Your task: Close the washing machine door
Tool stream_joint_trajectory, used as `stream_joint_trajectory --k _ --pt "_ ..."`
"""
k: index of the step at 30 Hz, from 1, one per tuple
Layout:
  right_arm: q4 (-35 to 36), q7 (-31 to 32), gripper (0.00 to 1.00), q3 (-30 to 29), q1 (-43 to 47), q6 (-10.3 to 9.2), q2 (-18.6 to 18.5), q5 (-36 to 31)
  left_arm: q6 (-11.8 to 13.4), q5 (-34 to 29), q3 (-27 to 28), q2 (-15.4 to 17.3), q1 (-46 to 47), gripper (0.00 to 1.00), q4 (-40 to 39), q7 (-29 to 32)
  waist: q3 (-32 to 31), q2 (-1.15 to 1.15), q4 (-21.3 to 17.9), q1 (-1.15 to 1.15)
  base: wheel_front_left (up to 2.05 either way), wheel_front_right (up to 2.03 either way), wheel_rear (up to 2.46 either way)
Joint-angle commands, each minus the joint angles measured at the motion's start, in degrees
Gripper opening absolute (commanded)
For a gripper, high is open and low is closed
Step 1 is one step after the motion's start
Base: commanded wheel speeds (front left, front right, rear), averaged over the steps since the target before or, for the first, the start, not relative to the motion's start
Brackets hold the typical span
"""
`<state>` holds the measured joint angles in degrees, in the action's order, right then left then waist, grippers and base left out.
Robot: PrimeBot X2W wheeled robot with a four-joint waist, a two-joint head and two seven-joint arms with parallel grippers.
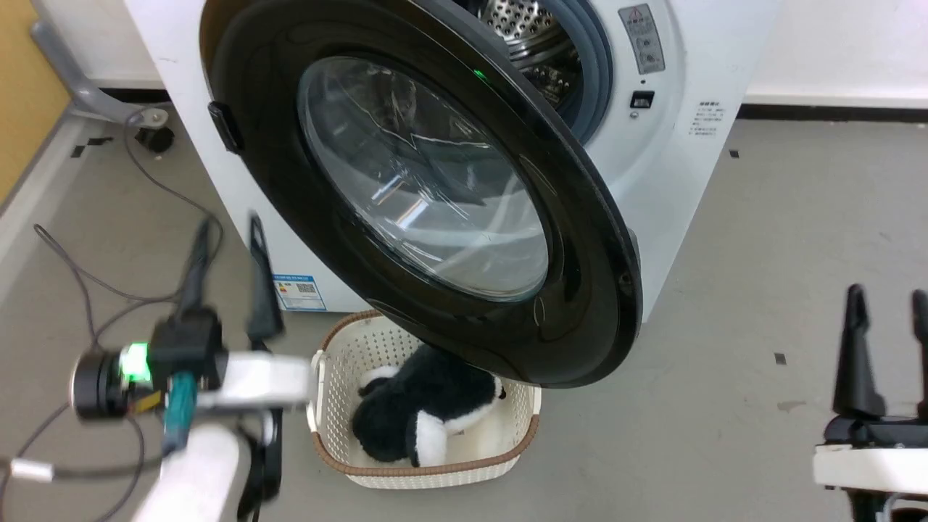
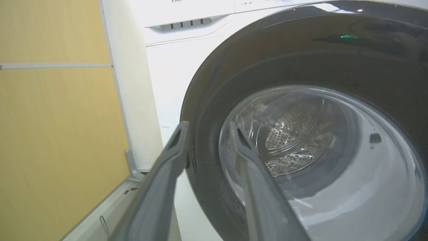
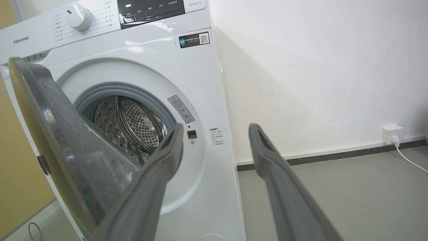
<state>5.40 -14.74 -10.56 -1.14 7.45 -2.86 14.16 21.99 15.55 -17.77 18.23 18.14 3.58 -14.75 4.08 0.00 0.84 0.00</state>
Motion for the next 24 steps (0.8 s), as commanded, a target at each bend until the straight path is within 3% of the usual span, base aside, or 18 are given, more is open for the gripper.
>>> stream_joint_trajectory --k 1,10,11,12,13,18,24 --pt "1.0 -0.3 1.00 -0.5 0.0 0.03 0.0 0.3 0.5 -1.3 0.8 -0.2 -2.9 1.00 -0.9 -0.2 -0.5 0.00 0.4 0.00 0.00 0.00 0.00" --pt "7.6 -0.3 1.00 2.6 -3.4 0.03 0.0 1.4 0.4 -5.8 4.1 -2.9 -13.0 1.00 -3.1 -0.2 -2.0 0.00 2.5 0.00 0.00 0.00 0.00" --pt "8.5 -0.3 0.44 3.4 -4.2 0.03 0.0 1.2 0.4 -6.1 4.5 -3.1 -13.7 1.00 -2.8 -0.2 -2.1 0.00 2.7 0.00 0.00 0.00 0.00" --pt "9.3 -0.3 0.17 4.4 -5.0 0.03 0.0 1.1 0.5 -6.8 4.8 -3.2 -14.2 1.00 -2.5 -0.2 -2.2 0.00 2.9 0.00 0.00 0.00 0.00" --pt "10.0 -0.3 0.00 5.6 -5.7 0.03 0.0 1.1 0.5 -7.3 5.0 -3.4 -14.6 1.00 -2.3 -0.2 -2.2 0.00 3.2 0.00 0.00 0.00 0.00" --pt "12.0 -0.3 0.00 13.3 -9.0 0.03 -0.4 1.2 -0.2 -8.3 6.3 -5.0 -15.8 1.00 -2.4 -0.2 -2.1 0.00 4.1 0.00 0.00 0.00 0.00" --pt "8.3 -0.3 0.00 26.8 -10.1 0.03 -6.4 4.5 -2.4 -8.5 7.8 -6.9 -16.1 1.00 -3.0 -0.2 -1.6 0.00 4.7 0.00 0.00 0.00 0.00"
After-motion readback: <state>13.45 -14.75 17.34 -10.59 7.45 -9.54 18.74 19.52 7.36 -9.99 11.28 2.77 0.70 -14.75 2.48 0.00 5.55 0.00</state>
